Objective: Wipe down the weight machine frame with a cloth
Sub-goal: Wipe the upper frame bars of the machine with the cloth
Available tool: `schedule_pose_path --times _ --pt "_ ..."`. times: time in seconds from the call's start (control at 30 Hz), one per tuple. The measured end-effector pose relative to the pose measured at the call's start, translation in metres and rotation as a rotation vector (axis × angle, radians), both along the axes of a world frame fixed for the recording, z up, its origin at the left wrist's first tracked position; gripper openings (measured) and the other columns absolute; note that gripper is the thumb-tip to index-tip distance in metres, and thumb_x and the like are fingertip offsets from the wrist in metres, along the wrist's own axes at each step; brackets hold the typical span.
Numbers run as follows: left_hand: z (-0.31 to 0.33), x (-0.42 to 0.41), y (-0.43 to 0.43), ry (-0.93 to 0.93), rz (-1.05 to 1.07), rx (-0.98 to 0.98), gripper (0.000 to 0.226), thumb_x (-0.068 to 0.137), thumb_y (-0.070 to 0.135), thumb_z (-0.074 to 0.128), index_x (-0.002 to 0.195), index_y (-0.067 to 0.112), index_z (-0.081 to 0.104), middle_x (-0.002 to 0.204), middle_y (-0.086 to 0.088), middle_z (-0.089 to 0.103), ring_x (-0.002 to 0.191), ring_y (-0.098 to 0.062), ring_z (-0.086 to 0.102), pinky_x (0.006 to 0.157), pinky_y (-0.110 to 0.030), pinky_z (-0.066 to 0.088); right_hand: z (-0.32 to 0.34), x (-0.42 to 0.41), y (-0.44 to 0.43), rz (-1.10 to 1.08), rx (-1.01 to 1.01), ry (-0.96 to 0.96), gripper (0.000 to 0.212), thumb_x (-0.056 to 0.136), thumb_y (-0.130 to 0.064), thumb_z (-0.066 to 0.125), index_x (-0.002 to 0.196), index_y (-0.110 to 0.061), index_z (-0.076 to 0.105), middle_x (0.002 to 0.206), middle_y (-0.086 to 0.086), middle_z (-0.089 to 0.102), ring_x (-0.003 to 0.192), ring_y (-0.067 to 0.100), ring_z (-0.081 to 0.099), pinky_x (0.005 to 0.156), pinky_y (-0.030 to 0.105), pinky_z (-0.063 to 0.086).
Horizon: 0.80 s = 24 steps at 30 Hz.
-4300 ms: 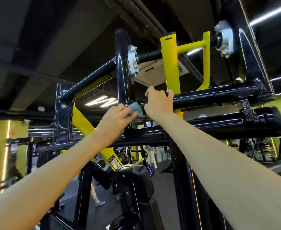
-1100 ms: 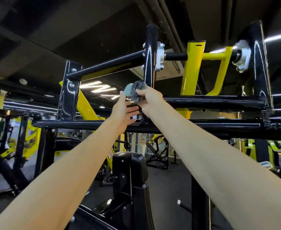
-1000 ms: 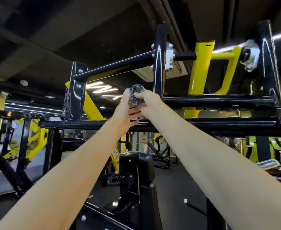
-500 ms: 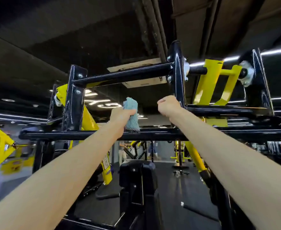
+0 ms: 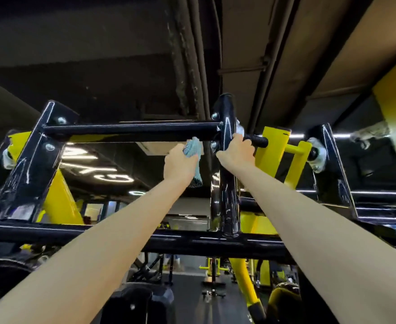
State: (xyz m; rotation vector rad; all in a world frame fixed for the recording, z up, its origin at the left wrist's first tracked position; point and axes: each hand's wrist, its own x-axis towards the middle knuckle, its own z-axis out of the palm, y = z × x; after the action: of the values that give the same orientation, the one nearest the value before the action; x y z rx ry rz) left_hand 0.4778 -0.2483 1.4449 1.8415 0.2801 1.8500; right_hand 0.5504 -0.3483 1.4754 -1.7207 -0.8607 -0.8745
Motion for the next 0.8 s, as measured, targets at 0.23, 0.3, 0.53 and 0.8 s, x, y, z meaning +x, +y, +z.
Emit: schedule_pose_path --times 0.23,0.3,0.53,0.8 --pt "0.071 0.05 -0.007 -0.148 0.26 0.403 0.015 0.095 0.018 0.051 0.106 0.011 0.059 0.098 -0.006 0.052 0.082 -0.018 0.049 0.066 -0.03 0.035 0.023 0.032 0.03 -0.183 0.036 -0.172 0.081 0.092 -0.039 0.059 0.151 -0.012 0.011 0.14 0.017 0.037 0.127 0.035 0.036 0.099 0.045 0.037" --pt "0.087 0.059 -0.009 -0.118 0.296 0.487 0.016 0.096 0.014 0.046 0.1 0.008 0.059 0.094 -0.007 0.046 0.078 -0.023 0.051 0.063 -0.03 0.033 0.022 0.04 0.04 -0.213 0.048 -0.174 0.083 0.093 -0.035 0.056 0.153 -0.016 0.002 0.14 0.017 0.036 0.127 0.034 0.036 0.099 0.046 0.037" --pt "0.115 0.071 -0.018 -0.111 0.282 0.464 0.017 0.097 0.011 0.046 0.108 0.005 0.057 0.109 -0.011 0.048 0.097 -0.026 0.055 0.071 -0.028 0.04 0.026 0.054 0.054 -0.205 0.199 -0.236 0.079 0.093 -0.034 0.059 0.152 -0.02 0.008 0.142 0.016 0.037 0.128 0.033 0.039 0.105 0.045 0.036" --pt "0.084 0.069 -0.008 -0.031 0.285 0.637 0.02 0.095 0.007 0.045 0.11 0.003 0.057 0.122 -0.014 0.049 0.102 -0.028 0.056 0.074 -0.027 0.041 0.024 0.054 0.054 -0.155 0.215 -0.171 0.074 0.094 -0.029 0.055 0.151 -0.025 0.008 0.127 0.014 0.055 0.119 0.031 0.05 0.101 0.047 0.036"
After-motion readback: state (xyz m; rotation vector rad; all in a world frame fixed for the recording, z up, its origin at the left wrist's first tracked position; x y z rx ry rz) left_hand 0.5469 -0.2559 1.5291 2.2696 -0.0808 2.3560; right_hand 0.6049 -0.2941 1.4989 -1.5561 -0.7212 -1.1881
